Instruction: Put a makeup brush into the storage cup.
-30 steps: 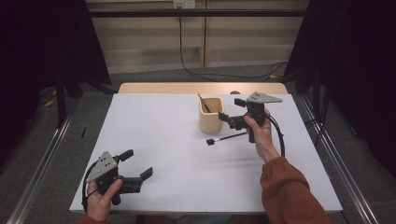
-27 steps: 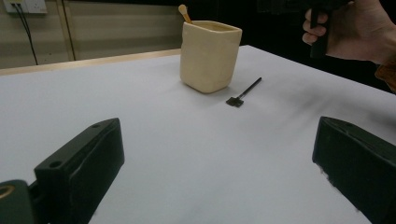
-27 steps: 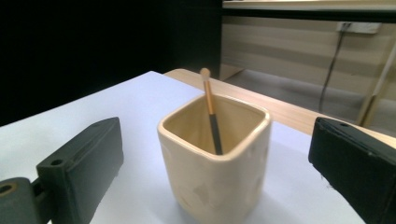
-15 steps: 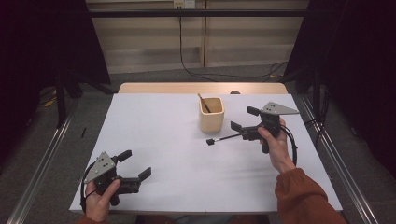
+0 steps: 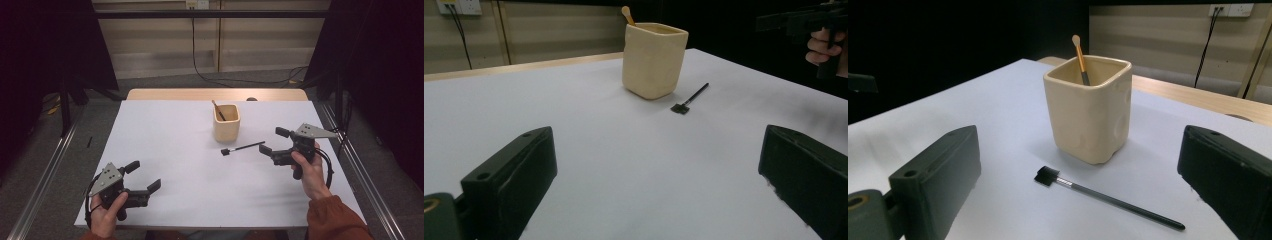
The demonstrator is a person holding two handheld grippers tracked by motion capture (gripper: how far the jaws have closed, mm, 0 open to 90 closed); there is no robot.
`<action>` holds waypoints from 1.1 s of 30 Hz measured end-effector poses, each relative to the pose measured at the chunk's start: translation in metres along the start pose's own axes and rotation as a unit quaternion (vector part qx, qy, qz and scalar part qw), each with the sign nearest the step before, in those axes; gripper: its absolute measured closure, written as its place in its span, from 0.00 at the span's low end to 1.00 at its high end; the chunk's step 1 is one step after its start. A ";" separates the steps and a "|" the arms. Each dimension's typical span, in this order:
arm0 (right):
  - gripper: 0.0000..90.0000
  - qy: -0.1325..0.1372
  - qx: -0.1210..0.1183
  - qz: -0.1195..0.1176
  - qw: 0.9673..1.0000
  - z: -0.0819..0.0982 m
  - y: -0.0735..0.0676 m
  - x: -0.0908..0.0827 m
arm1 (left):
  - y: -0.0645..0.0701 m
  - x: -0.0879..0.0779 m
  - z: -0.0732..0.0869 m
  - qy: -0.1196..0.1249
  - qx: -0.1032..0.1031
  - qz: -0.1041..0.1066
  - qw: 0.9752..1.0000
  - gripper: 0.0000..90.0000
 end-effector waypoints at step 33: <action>0.05 -0.010 0.021 0.034 0.999 0.052 -0.020 -0.075 | -0.003 -0.002 -0.002 0.008 -0.002 0.000 1.000 0.02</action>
Point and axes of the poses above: each handheld gripper's, and its own axes: x roughly forward along the jaws, z roughly out of its underside, y roughly to its right, the point moved 10 cm from there along x, roughly forward along the jaws, and after that the axes turned 5 degrees about x, right-handed, at the moved point
